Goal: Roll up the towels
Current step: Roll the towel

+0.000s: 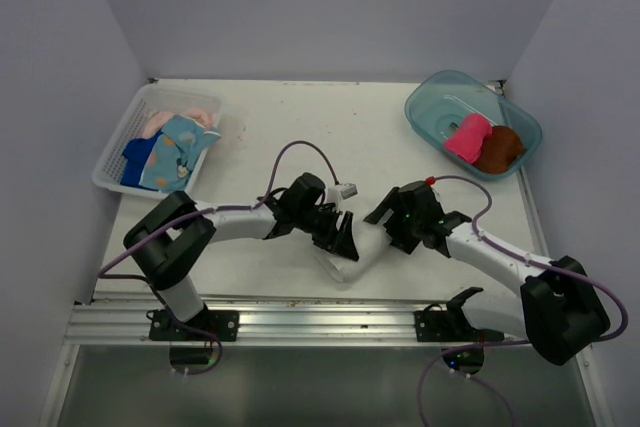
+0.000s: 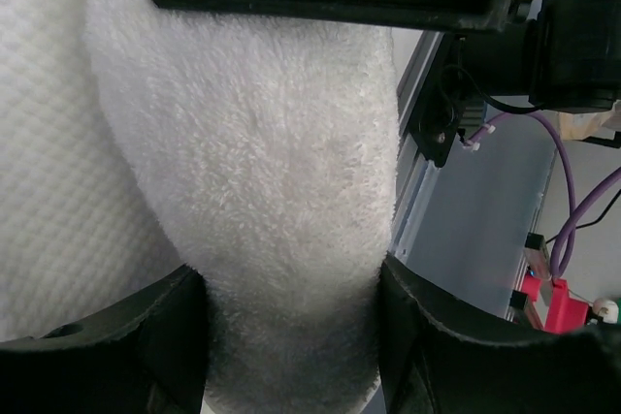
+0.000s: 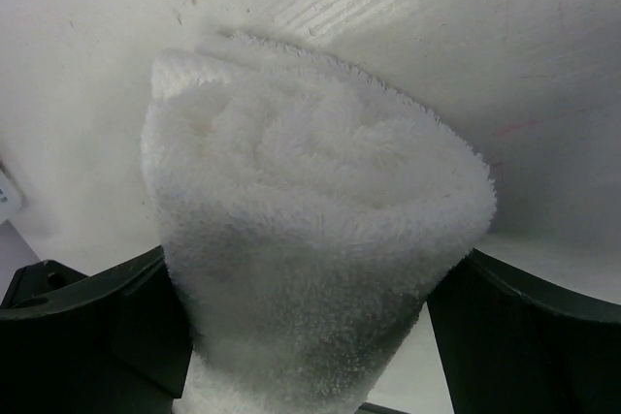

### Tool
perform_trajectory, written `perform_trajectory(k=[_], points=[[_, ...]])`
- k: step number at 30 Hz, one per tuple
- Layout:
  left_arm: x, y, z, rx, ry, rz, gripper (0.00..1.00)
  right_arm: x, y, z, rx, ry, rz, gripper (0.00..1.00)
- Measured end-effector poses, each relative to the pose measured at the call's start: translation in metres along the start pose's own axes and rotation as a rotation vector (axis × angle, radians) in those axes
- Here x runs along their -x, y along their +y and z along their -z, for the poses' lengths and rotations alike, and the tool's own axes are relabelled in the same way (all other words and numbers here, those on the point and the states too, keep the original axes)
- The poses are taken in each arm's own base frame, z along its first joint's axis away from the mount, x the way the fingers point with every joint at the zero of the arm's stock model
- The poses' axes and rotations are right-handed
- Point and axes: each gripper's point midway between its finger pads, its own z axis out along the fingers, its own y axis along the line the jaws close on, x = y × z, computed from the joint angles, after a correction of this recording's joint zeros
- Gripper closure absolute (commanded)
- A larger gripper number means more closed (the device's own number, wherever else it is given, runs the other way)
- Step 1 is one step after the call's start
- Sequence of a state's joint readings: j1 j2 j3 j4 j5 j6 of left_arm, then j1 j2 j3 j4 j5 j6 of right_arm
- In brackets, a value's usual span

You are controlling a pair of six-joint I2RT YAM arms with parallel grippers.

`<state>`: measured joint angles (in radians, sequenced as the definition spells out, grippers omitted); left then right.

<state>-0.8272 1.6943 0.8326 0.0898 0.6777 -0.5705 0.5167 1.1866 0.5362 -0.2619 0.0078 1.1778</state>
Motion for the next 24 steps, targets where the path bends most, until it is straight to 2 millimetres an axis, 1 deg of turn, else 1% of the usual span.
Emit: perform_trajectory(k=[1,2,3,4,5,6,8,9,13,17,21,23,24], points=[[0.000,0.000,0.000,-0.005,0.002,0.006,0.37,-0.001,-0.001,-0.001,0.001,0.000,-0.004,0.18],[-0.001,0.000,-0.001,-0.011,0.005,0.012,0.34,0.000,-0.001,-0.002,0.004,-0.002,-0.007,0.22],[-0.001,-0.001,-0.001,-0.015,0.006,0.014,0.32,0.000,0.000,-0.002,0.009,-0.004,-0.010,0.32],[-0.001,-0.001,-0.001,-0.020,0.007,0.017,0.28,0.000,0.001,-0.002,0.013,-0.006,-0.010,0.36],[-0.001,-0.001,0.000,-0.023,0.008,0.017,0.18,0.001,0.002,-0.002,0.015,-0.008,-0.014,0.40],[-0.001,-0.002,0.000,-0.024,0.009,0.017,0.13,0.001,0.002,-0.002,0.015,-0.009,-0.016,0.47],[-0.002,0.000,0.000,-0.014,0.016,0.019,0.05,0.001,0.000,-0.002,0.000,-0.007,-0.017,0.52],[-0.003,0.001,0.001,-0.005,0.022,0.017,0.04,0.001,0.001,-0.002,-0.012,-0.004,-0.018,0.56],[0.003,0.010,0.007,0.092,0.032,-0.009,0.02,0.006,0.005,-0.001,-0.066,0.002,-0.017,0.59],[0.015,0.014,0.026,0.227,0.009,-0.070,0.01,0.007,0.006,0.000,-0.110,0.012,-0.025,0.59],[0.038,0.002,0.051,0.358,-0.075,-0.190,0.01,0.007,0.003,0.002,-0.148,0.022,-0.028,0.59],[0.048,-0.010,0.057,0.408,-0.118,-0.260,0.01,0.007,0.003,0.002,-0.164,0.028,-0.027,0.59],[0.050,-0.017,0.057,0.417,-0.124,-0.287,0.01,0.007,0.004,0.002,-0.171,0.030,-0.027,0.59]])
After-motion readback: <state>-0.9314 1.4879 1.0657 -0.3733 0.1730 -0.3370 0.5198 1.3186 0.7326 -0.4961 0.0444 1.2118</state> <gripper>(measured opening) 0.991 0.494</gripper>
